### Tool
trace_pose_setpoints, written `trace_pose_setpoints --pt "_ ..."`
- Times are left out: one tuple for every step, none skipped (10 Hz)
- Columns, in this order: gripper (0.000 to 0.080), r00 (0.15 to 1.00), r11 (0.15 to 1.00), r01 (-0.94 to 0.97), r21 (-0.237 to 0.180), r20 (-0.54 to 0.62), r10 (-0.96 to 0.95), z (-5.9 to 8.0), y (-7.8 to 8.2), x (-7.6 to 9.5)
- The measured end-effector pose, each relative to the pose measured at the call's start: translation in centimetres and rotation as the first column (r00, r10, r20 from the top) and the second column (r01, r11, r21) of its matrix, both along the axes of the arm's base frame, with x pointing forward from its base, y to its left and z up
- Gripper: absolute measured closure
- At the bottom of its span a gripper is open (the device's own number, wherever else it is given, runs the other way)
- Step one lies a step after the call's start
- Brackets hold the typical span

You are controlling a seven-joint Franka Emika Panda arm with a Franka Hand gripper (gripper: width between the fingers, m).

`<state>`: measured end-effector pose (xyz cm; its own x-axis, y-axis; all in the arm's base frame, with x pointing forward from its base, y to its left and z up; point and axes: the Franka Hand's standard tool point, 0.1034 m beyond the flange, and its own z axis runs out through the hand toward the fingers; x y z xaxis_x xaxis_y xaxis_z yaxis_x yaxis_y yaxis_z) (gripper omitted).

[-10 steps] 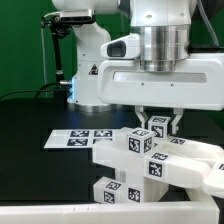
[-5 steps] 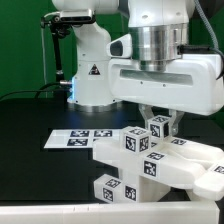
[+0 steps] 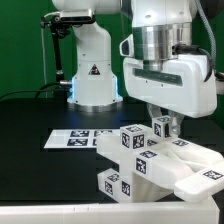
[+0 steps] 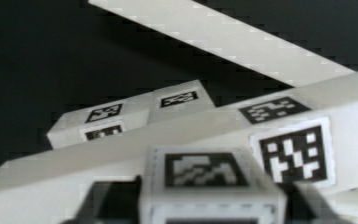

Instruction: Assemble chair

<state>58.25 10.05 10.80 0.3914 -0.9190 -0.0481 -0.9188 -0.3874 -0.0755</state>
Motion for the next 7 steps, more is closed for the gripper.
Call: trace_pose_setpoints --pt "0.0362 1.0 1.0 -0.009 0.001 0.001 0.009 0.12 0.08 0.1" --pt "0.0205 0.999 0.999 -0.04 0.0 0.005 0.04 0.17 0.15 0.14" --pt "0.0167 0.987 0.987 -0.161 -0.009 0.012 0.162 0.11 0.07 0.11" --pt "0.0167 0.972 0.972 -0.236 -0.014 0.017 0.236 0.09 0.05 0.11" --pt "0.0153 0.948 0.948 -0.317 -0.02 0.022 0.317 0.09 0.02 0.11" --pt "0.0151 0.922 0.922 -0.385 -0.026 0.025 0.386 0.08 0.03 0.11" --pt "0.0151 0.871 0.871 -0.489 -0.044 0.023 0.49 0.06 0.14 0.06"
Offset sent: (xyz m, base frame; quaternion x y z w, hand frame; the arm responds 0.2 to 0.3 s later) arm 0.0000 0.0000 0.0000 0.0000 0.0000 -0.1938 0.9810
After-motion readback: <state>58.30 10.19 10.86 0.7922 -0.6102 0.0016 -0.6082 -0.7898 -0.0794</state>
